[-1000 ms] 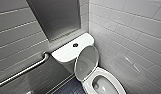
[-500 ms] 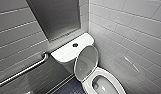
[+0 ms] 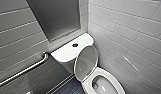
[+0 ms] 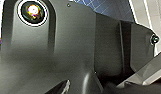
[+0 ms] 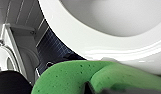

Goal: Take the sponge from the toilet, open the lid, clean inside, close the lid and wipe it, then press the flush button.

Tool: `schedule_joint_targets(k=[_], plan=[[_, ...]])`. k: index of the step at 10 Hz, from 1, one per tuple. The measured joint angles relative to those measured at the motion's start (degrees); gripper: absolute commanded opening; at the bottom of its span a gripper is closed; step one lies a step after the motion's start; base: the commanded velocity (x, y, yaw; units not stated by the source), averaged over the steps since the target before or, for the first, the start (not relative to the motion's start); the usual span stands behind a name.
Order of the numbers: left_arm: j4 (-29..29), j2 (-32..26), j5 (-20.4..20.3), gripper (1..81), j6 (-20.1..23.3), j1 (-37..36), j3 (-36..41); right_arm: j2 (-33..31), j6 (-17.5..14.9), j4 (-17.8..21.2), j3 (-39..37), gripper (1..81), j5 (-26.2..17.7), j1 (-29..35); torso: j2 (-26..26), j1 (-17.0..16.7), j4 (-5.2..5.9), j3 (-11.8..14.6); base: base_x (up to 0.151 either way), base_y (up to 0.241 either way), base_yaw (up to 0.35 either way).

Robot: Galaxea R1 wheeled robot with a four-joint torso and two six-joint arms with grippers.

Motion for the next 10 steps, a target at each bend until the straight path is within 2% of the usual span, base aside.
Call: schedule_joint_targets(k=[2,5,8,10], plan=[[0.0,0.0,-0.1,81.1,0.0,0.0,-1.0,7.7,1.7,-0.1,-5.1,1.0,-6.9,5.5,0.0,0.0,0.00,0.0,0.000,0.000,0.000],[0.0,0.9,0.0,81.1,0.0,0.0,-2.1,18.4,1.9,-0.3,-10.7,1.0,-6.9,15.3,0.0,0.0,0.00,0.0,0.000,0.000,0.000],[0.0,1.3,-0.1,81.1,0.0,0.0,-2.7,21.8,4.5,-0.5,-15.8,1.0,-14.1,18.1,0.0,0.0,0.02,-0.1,0.000,0.000,0.000],[0.0,1.7,-0.1,81.1,0.0,0.0,-3.1,24.1,5.3,-0.5,-17.2,1.0,-15.4,20.4,0.0,0.0,0.02,-0.1,0.000,0.000,0.000]])
